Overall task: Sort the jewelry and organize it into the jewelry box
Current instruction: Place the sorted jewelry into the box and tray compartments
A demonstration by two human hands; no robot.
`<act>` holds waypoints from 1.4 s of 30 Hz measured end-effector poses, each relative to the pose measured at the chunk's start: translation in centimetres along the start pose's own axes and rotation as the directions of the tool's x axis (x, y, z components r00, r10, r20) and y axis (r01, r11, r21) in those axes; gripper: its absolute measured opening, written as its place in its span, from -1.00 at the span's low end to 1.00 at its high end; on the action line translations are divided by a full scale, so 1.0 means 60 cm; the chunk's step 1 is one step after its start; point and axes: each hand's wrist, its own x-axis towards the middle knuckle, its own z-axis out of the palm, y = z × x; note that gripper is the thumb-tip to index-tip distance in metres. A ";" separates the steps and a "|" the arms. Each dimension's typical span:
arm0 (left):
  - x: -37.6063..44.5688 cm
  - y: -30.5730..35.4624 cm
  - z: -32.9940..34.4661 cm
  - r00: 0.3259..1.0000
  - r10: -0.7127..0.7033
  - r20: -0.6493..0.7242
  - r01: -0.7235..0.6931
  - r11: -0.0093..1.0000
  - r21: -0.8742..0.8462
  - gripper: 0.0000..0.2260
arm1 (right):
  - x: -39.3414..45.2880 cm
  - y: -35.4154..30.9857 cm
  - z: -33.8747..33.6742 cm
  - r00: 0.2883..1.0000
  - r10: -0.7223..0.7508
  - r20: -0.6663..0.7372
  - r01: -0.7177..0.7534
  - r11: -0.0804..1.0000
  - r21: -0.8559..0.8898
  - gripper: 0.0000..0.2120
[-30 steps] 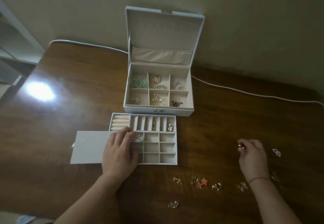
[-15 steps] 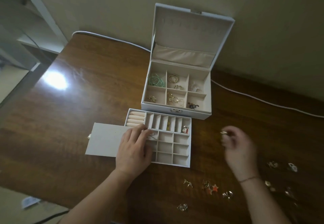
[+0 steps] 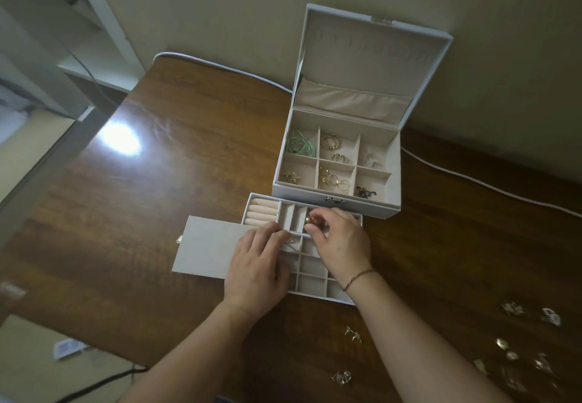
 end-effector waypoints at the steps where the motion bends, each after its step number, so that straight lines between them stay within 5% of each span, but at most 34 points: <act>1: 0.000 0.000 -0.001 1.000 0.000 -0.001 0.000 1.000 -0.002 -0.63 | -0.001 -0.001 -0.001 1.000 -0.019 -0.009 0.019 0.999 -0.036 -0.83; 5: 0.001 0.002 -0.002 1.000 0.000 0.002 0.000 1.000 -0.004 -0.63 | -0.005 -0.002 -0.005 0.987 -0.112 -0.118 0.095 0.986 -0.135 -0.81; 19: 0.005 0.010 -0.011 1.000 0.008 0.020 -0.008 1.000 0.010 -0.63 | -0.017 0.008 -0.003 0.975 -0.222 -0.031 0.195 0.908 -0.369 -0.81; 24: 0.005 0.011 -0.014 0.999 0.001 0.045 -0.002 1.000 0.031 -0.64 | -0.027 0.005 -0.015 0.978 -0.206 -0.014 0.186 0.907 -0.378 -0.77; 29: 0.002 0.004 -0.015 1.000 0.023 0.020 -0.023 0.999 0.046 -0.64 | -0.105 0.052 -0.050 0.976 -0.155 -0.154 0.106 0.953 -0.284 -0.85; 35: 0.008 0.018 -0.014 0.999 -0.042 0.030 0.040 0.996 0.079 -0.52 | -0.198 0.219 -0.133 0.936 0.181 -0.302 -0.251 0.945 -0.210 -0.81; 42: 0.011 0.029 -0.012 0.997 -0.049 0.054 0.040 0.988 0.148 -0.57 | -0.256 0.346 -0.245 0.724 0.626 -0.290 -0.676 0.728 -0.117 -0.59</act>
